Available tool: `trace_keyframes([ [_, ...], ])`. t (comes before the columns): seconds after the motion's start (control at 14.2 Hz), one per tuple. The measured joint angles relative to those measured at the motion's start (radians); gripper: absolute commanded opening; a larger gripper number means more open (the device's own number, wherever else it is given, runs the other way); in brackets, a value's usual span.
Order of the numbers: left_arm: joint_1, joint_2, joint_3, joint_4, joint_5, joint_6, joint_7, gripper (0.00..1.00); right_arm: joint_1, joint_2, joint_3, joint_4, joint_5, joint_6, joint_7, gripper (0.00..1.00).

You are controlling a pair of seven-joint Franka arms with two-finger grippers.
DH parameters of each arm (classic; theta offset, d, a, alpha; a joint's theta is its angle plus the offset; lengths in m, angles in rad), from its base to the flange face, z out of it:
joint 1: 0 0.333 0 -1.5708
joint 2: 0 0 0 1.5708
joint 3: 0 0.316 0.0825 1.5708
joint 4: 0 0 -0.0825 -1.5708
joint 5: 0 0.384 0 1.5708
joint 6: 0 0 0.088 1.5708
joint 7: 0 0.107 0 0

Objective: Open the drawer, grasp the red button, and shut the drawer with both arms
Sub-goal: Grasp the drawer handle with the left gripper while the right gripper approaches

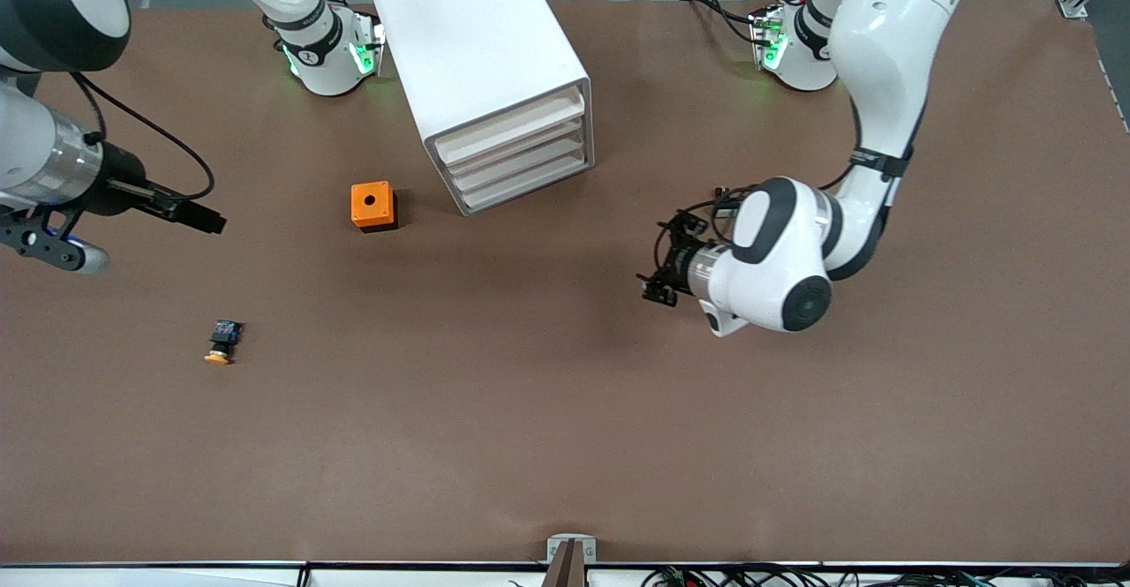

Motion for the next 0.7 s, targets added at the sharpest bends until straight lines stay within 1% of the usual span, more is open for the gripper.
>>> trace_keyframes([
  [0.14,-0.059,0.033,-0.001,0.034,-0.052,0.000,-0.175,1.00,0.041,0.000,0.000,-0.001,0.007,0.010,0.101,1.00],
  [0.28,-0.103,0.063,-0.001,0.051,-0.132,0.001,-0.261,1.00,0.092,0.001,0.002,-0.004,0.009,0.033,0.198,1.00],
  [0.49,-0.126,0.112,0.000,0.053,-0.330,0.001,-0.361,1.00,0.159,0.004,0.003,-0.010,0.010,0.067,0.297,1.00],
  [0.63,-0.126,0.149,0.002,0.053,-0.436,0.000,-0.460,1.00,0.174,0.005,0.003,-0.014,0.010,0.076,0.315,1.00],
  [0.7,-0.132,0.163,0.001,0.053,-0.459,-0.002,-0.512,0.93,0.174,0.006,0.002,-0.014,0.010,0.077,0.316,1.00],
])
